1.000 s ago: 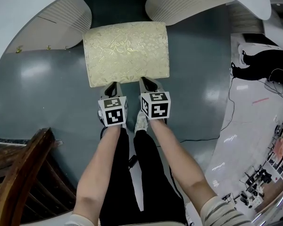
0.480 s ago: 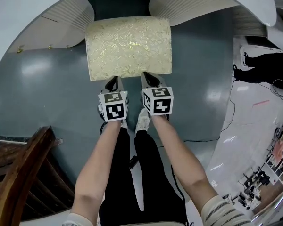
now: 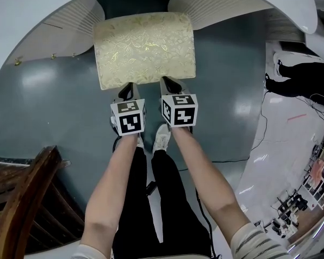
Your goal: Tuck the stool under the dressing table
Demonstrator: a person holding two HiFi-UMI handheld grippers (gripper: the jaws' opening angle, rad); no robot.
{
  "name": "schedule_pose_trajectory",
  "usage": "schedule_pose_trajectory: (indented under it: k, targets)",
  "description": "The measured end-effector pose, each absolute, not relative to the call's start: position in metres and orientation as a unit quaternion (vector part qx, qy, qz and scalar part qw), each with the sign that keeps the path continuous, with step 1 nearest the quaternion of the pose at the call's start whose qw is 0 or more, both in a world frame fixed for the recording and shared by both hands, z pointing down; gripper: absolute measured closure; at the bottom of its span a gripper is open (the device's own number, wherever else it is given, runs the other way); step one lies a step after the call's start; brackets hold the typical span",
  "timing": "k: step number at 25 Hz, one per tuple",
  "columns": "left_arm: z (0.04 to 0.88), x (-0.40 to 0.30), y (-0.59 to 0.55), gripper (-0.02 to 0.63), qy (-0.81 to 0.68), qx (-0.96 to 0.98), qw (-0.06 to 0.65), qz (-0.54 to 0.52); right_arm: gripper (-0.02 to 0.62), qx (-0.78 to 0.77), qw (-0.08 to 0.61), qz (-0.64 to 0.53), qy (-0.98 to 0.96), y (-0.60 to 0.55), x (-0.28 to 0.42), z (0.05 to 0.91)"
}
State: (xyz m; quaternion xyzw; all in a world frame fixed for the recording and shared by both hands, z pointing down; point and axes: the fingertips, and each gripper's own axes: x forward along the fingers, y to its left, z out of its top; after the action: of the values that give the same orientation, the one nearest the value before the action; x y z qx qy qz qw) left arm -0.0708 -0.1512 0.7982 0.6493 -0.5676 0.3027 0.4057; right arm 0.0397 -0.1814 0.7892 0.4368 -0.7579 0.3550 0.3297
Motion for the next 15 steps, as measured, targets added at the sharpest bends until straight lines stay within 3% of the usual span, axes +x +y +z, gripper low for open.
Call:
schedule_pose_trajectory:
  k: [15]
  targets:
    - [0.8, -0.082, -0.19, 0.598, -0.572, 0.645, 0.414, 0.291, 0.581, 0.43, 0.334, 0.36, -0.758, -0.219, 0.026, 0.793]
